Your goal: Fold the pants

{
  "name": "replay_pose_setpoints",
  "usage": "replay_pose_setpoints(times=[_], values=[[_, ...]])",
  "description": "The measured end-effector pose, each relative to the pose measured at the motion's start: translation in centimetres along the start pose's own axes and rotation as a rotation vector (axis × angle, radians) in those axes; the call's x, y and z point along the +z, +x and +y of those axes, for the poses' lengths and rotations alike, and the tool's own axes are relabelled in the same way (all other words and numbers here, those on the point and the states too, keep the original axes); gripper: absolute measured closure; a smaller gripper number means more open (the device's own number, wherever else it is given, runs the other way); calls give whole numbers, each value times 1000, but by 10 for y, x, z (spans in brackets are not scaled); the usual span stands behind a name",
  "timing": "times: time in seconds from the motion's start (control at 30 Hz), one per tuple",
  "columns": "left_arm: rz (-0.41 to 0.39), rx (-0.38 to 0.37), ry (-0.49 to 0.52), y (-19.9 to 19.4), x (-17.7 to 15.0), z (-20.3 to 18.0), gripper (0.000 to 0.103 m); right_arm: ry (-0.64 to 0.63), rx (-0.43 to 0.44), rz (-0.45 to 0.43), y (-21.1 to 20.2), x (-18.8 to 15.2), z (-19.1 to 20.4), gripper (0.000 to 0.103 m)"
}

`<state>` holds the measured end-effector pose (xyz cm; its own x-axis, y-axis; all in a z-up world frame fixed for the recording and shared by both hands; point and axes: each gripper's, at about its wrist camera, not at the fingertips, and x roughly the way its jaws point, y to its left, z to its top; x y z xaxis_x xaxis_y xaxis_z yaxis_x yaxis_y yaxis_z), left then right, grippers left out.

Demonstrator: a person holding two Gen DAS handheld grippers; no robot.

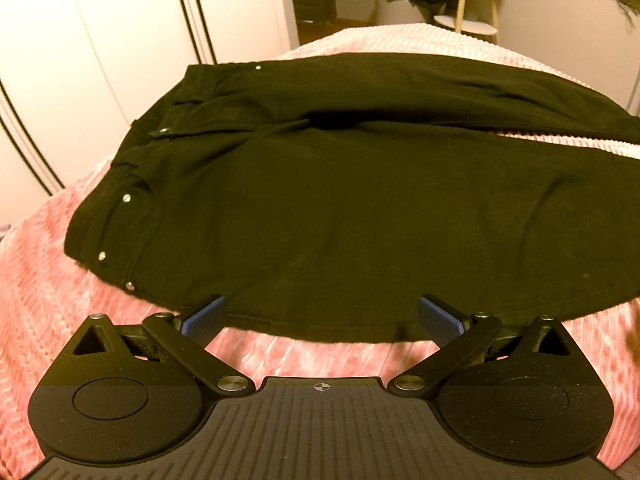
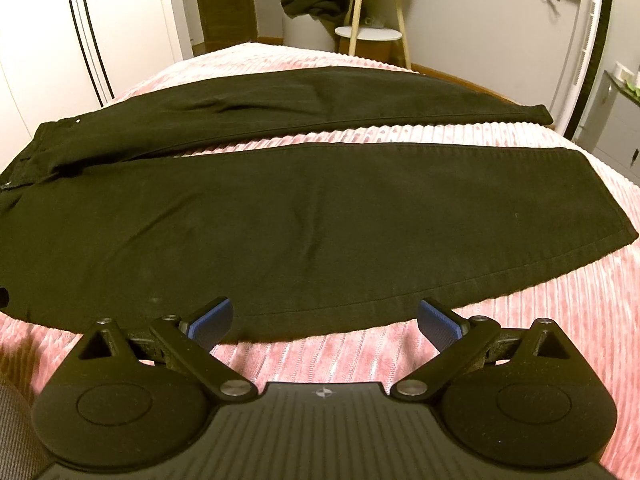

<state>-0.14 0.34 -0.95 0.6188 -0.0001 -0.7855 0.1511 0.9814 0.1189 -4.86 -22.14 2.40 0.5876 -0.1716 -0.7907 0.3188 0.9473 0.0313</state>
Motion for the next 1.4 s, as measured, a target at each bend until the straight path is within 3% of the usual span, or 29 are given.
replay_pose_setpoints(times=[1.4], values=[[16,-8,-12,0,1,3,0,1,-2,4,-1,0,1,4]])
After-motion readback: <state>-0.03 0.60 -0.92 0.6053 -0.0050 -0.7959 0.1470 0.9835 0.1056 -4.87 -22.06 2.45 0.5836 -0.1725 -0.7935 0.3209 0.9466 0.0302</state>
